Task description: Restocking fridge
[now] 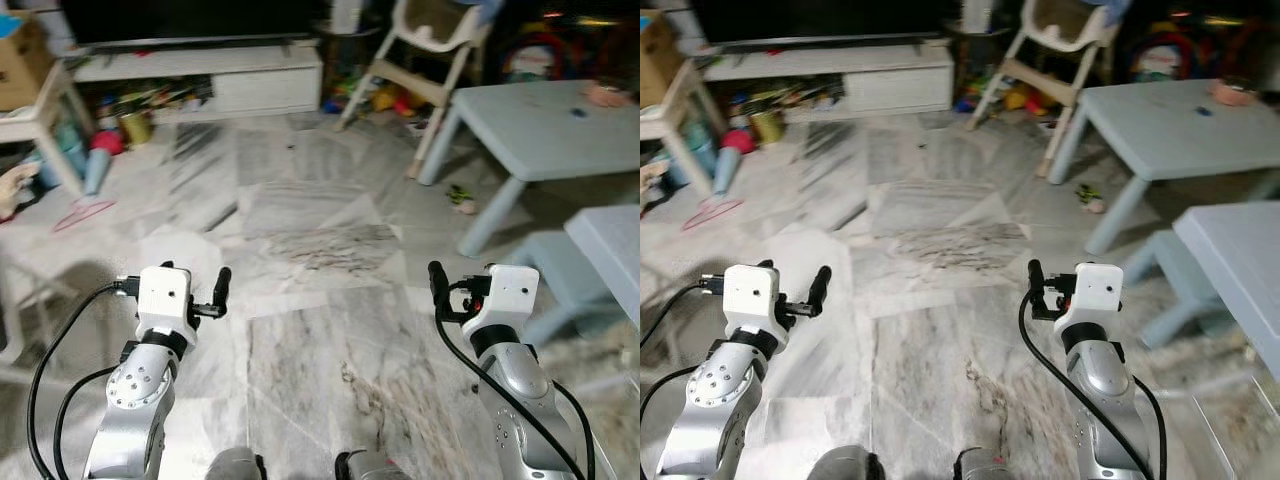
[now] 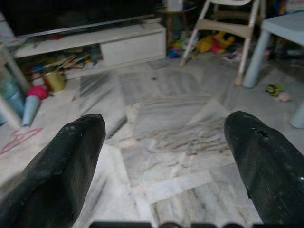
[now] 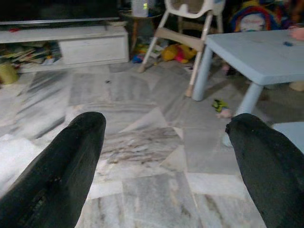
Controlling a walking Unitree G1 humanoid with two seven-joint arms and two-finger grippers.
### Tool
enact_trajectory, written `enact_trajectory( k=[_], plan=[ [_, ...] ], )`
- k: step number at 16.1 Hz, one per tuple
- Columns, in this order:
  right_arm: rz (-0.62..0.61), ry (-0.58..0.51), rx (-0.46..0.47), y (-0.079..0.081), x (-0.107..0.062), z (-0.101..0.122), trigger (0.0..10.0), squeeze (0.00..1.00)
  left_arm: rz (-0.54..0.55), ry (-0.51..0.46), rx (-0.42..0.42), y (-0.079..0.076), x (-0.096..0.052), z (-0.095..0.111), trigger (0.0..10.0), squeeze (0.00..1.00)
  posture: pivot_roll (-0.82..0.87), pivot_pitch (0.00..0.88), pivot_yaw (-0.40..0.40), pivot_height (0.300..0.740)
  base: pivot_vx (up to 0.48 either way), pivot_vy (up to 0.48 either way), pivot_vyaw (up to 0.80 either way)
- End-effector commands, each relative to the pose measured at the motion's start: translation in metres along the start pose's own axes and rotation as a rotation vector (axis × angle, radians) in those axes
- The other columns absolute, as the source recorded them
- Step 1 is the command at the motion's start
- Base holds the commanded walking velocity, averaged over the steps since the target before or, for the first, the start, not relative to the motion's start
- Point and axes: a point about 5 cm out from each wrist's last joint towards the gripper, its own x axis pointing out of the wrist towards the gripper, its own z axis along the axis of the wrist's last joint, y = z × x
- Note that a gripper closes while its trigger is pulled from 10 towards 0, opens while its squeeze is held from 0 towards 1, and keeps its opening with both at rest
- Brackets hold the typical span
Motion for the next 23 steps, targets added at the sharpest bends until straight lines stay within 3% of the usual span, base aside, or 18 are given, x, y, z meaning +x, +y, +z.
enact_trajectory(
  k=[1, 7, 10, 14, 16, 19, 21, 23],
  plan=[
    [0.008, -0.005, 0.003, 0.002, 0.001, 0.002, 10.0, 0.00, 0.008, 0.009, 0.000, 0.003, 0.000, -0.001, 10.0, 0.00, 0.01, 0.036, -0.019, 0.740, 0.000, 0.446, -0.80],
    [-0.010, -0.028, -0.003, 0.002, 0.007, 0.008, 10.0, 0.00, 0.015, -0.026, 0.035, 0.009, 0.003, 0.009, 10.0, 0.00, 0.03, 0.066, -0.018, 0.740, 0.000, 0.337, -0.80],
    [-0.025, -0.018, 0.026, 0.003, 0.004, 0.004, 10.0, 0.00, -0.018, -0.011, -0.011, 0.009, -0.002, 0.004, 10.0, 0.00, 0.02, 0.068, -0.021, 0.740, 0.000, 0.000, -0.80],
    [0.043, 0.031, 0.041, 0.011, -0.005, -0.006, 10.0, 0.00, -0.069, 0.015, -0.054, 0.006, -0.004, 0.000, 10.0, 0.00, 0.01, 0.056, -0.022, 0.740, 0.000, 0.000, -0.80],
    [0.019, 0.028, 0.016, 0.008, -0.002, -0.004, 10.0, 0.00, -0.108, -0.012, -0.067, 0.000, 0.002, 0.006, 10.0, 0.00, -0.01, 0.058, -0.012, 0.740, 0.000, -0.264, -0.80],
    [0.035, -0.049, 0.066, 0.005, 0.007, 0.014, 10.0, 0.00, -0.108, -0.027, -0.076, -0.002, 0.007, 0.010, 10.0, 0.00, -0.01, 0.057, -0.011, 0.740, 0.000, -0.382, -0.22],
    [-0.001, -0.012, 0.008, 0.000, 0.007, 0.007, 10.0, 0.00, -0.118, -0.023, -0.082, -0.003, 0.004, 0.008, 10.0, 0.00, 0.00, 0.054, -0.015, 0.740, 0.000, -0.384, 0.00],
    [0.006, -0.011, 0.017, 0.002, 0.007, 0.007, 10.0, 0.00, -0.113, -0.017, -0.084, -0.002, 0.004, 0.007, 10.0, 0.00, 0.00, 0.050, -0.016, 0.740, 0.000, -0.480, 0.00]
  ],
)
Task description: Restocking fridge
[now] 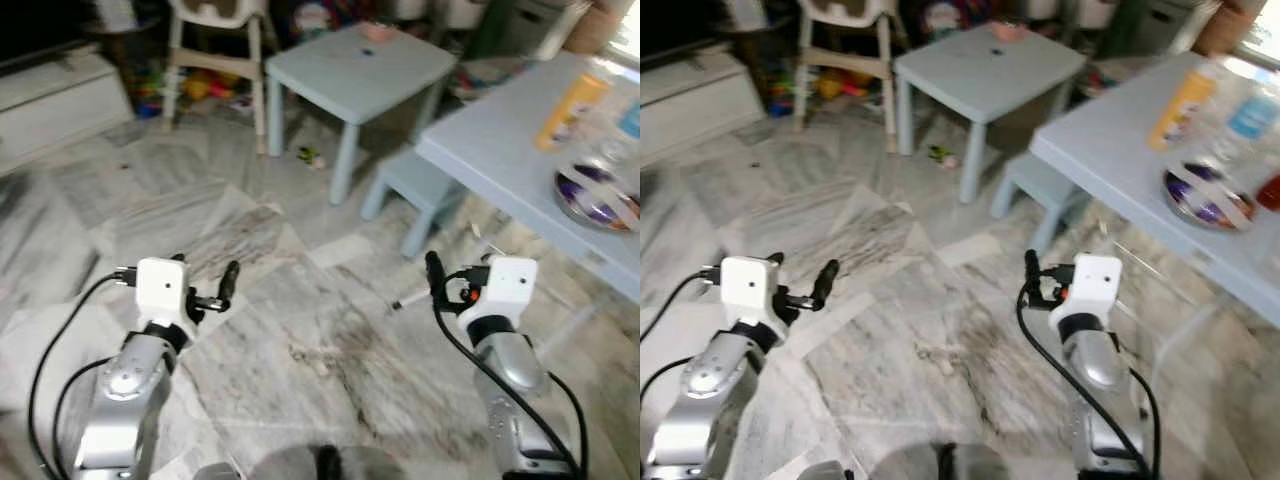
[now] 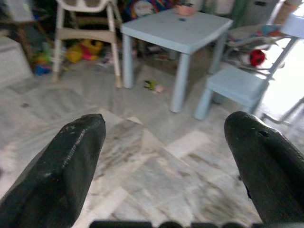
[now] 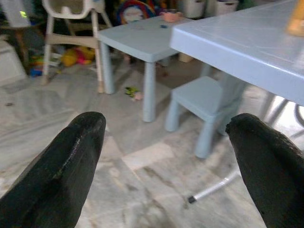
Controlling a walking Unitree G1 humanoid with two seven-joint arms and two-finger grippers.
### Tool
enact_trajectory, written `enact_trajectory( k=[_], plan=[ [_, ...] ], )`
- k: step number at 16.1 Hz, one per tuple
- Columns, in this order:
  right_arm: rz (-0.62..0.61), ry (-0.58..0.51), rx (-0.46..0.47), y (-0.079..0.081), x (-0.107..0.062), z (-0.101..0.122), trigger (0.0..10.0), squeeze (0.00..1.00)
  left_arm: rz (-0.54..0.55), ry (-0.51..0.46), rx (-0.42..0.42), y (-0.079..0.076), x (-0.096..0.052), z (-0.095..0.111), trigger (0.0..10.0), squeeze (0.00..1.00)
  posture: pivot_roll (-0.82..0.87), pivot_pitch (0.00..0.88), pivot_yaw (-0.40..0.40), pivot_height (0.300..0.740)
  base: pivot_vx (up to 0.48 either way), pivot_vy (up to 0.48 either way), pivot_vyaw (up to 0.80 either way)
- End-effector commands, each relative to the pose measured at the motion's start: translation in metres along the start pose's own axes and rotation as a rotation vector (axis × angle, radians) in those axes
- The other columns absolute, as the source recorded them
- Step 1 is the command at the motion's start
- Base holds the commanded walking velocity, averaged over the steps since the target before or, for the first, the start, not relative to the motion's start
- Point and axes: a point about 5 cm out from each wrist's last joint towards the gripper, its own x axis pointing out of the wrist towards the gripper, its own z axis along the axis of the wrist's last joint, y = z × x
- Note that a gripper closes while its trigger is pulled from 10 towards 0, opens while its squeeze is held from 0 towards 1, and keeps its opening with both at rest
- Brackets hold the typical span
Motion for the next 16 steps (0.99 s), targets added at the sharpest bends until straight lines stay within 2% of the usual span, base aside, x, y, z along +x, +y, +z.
enact_trajectory(
  k=[1, 2, 3, 4, 5, 7, 10, 13, 16],
  plan=[
    [-0.034, 0.011, -0.058, -0.005, -0.001, -0.001, 10.0, 0.00, -0.009, 0.004, -0.006, -0.003, 0.001, -0.001, 10.0, 0.00, 0.00, 0.048, -0.015, 0.740, 0.000, -0.480, 0.00],
    [-0.037, 0.002, -0.098, -0.002, 0.000, 0.000, 10.0, 0.00, -0.016, 0.004, -0.004, -0.004, 0.001, 0.000, 10.0, 0.00, 0.00, 0.047, -0.014, 0.740, 0.000, -0.480, 0.00],
    [-0.029, -0.009, -0.101, -0.001, 0.001, 0.000, 10.0, 0.00, -0.021, 0.005, 0.000, -0.004, 0.002, -0.001, 10.0, 0.00, 0.00, 0.049, -0.013, 0.740, 0.000, -0.480, 0.00],
    [-0.060, -0.032, -0.167, -0.004, 0.001, 0.001, 10.0, 0.00, -0.022, 0.006, 0.003, -0.005, 0.001, -0.001, 10.0, 0.00, -0.01, 0.048, -0.013, 0.740, 0.000, -0.480, 0.00],
    [-0.051, -0.009, -0.171, -0.004, 0.001, -0.001, 10.0, 0.00, -0.021, 0.006, 0.005, -0.004, 0.001, -0.001, 10.0, 0.00, -0.01, 0.048, -0.013, 0.740, 0.000, -0.394, 0.00],
    [0.023, -0.018, -0.052, 0.001, -0.004, -0.001, 10.0, 0.00, 0.025, 0.011, 0.013, 0.000, 0.002, -0.002, 10.0, 0.00, 0.00, 0.050, -0.015, 0.740, 0.000, 0.000, 0.00],
    [0.065, -0.029, -0.037, 0.007, -0.005, -0.001, 10.0, 0.00, 0.076, 0.037, 0.018, 0.004, -0.001, -0.007, 10.0, 0.00, 0.01, 0.049, -0.019, 0.740, 0.000, 0.000, 0.00],
    [0.138, -0.042, -0.010, 0.016, -0.008, 0.000, 10.0, 0.00, 0.087, 0.055, 0.004, 0.003, -0.003, -0.011, 10.0, 0.00, 0.01, 0.048, -0.019, 0.740, 0.000, 0.429, 0.00],
    [0.185, -0.065, 0.018, 0.020, -0.007, 0.005, 10.0, 0.00, 0.086, 0.057, 0.006, 0.002, -0.001, -0.010, 10.0, 0.00, 0.01, 0.046, -0.022, 0.740, 0.000, 0.431, 0.77]
  ],
)
